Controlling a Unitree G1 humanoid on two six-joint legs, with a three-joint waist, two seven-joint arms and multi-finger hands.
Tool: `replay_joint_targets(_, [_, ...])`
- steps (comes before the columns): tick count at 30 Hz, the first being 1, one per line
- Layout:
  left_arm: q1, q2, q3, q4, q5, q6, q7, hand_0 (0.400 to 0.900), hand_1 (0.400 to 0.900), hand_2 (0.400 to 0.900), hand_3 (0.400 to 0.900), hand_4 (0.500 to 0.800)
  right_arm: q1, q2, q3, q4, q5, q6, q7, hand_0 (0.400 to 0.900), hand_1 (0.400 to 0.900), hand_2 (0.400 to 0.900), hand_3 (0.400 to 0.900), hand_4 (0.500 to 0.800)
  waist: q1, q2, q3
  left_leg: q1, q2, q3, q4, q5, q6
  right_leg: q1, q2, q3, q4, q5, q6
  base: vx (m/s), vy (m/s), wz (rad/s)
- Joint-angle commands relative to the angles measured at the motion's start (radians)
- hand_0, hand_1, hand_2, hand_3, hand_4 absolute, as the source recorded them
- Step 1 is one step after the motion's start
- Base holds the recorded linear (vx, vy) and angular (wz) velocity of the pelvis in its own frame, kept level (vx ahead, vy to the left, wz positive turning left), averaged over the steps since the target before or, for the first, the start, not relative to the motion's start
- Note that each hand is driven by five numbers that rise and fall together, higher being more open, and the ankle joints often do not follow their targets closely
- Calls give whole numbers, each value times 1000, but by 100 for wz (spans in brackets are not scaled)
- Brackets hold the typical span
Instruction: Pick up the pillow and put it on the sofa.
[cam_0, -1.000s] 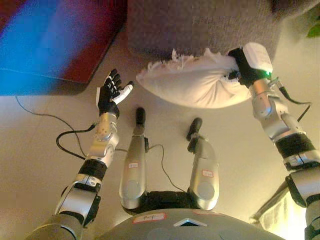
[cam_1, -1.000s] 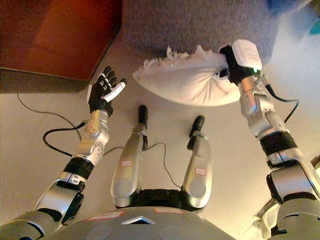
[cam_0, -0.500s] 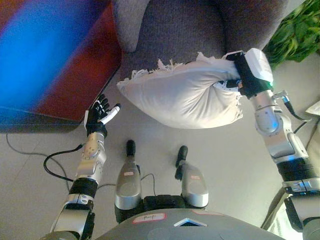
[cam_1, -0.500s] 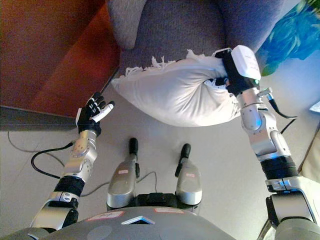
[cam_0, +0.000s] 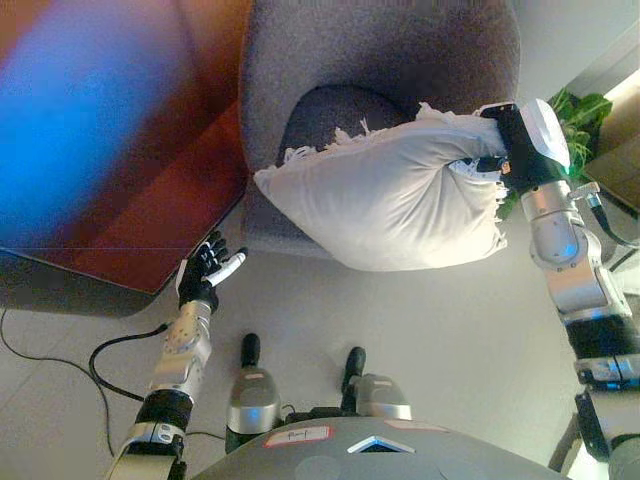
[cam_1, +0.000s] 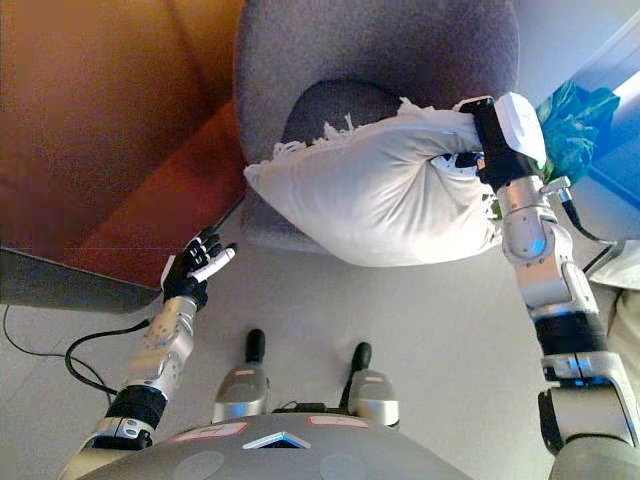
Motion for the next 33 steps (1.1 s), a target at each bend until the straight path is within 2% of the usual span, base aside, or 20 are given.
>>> replay_joint_targets(1, [-13,66,-31,-65,-14,-56,-23,900,900,900,900,800,-342,-142,63,90,103,-22,-73,400,400,400,400,500,30,4,-99,-19,35,37,16,-24,-29,-7,-44,-1,51,21,66,50,-45,15])
replay_joint_targets(3, [-2,70,-29,-70,-32,-58,-28,900,900,900,900,800,-444,-152,134,191,105,-11,-71,400,400,400,400,500,40,15,-91,-25,37,31,11,-16,-34,-7,-45,-11,45,22,64,53,-39,15])
replay_joint_targets(9, [-9,110,-70,-99,-71,-71,-43,900,900,900,900,800,-777,-135,335,529,90,15,-124,400,400,400,400,500,83,45,-51,-86,30,3,8,9,-35,-43,-45,-19,28,36,62,3,-36,12])
replay_joint_targets(10, [-17,117,-83,-108,-75,-76,-47,900,900,900,900,800,-821,-132,356,590,89,20,-137,590,590,590,590,614,92,51,-45,-101,30,-5,5,16,-37,-53,-44,-25,21,41,62,-49,-47,22])
replay_joint_targets(11, [-26,122,-96,-115,-83,-79,-49,900,900,900,900,800,-868,-128,376,648,95,23,-155,900,900,900,900,800,102,57,-40,-120,29,-14,2,25,-40,-63,-44,-30,11,48,62,-38,-33,24])
replay_joint_targets(16, [-55,121,-129,-106,-92,-78,-53,900,900,900,900,800,-944,-123,398,772,140,36,-181,900,900,900,900,800,125,63,-43,-135,24,-40,-3,29,-39,-61,-40,-46,-6,47,64,50,-12,13])
replay_joint_targets(21, [-66,123,-135,-95,-86,-74,-49,900,900,900,900,800,-948,-129,400,761,151,42,-191,900,900,900,900,800,125,52,-58,-117,19,-47,-2,18,-36,-30,-40,-56,-7,37,65,54,2,7])
replay_joint_targets(27, [-69,117,-127,-66,-77,-66,-56,900,900,900,900,800,-875,-115,347,611,147,40,-197,900,900,900,900,800,104,38,-79,-70,14,-23,8,-18,-21,-1,-50,-36,-6,33,68,33,35,-15])
replay_joint_targets(33, [-50,94,-88,-57,-59,-58,-58,900,900,900,900,800,-624,-74,189,337,140,20,-172,900,900,900,900,800,64,34,-103,-15,10,22,32,-60,-2,15,-63,9,3,31,69,13,54,-31])
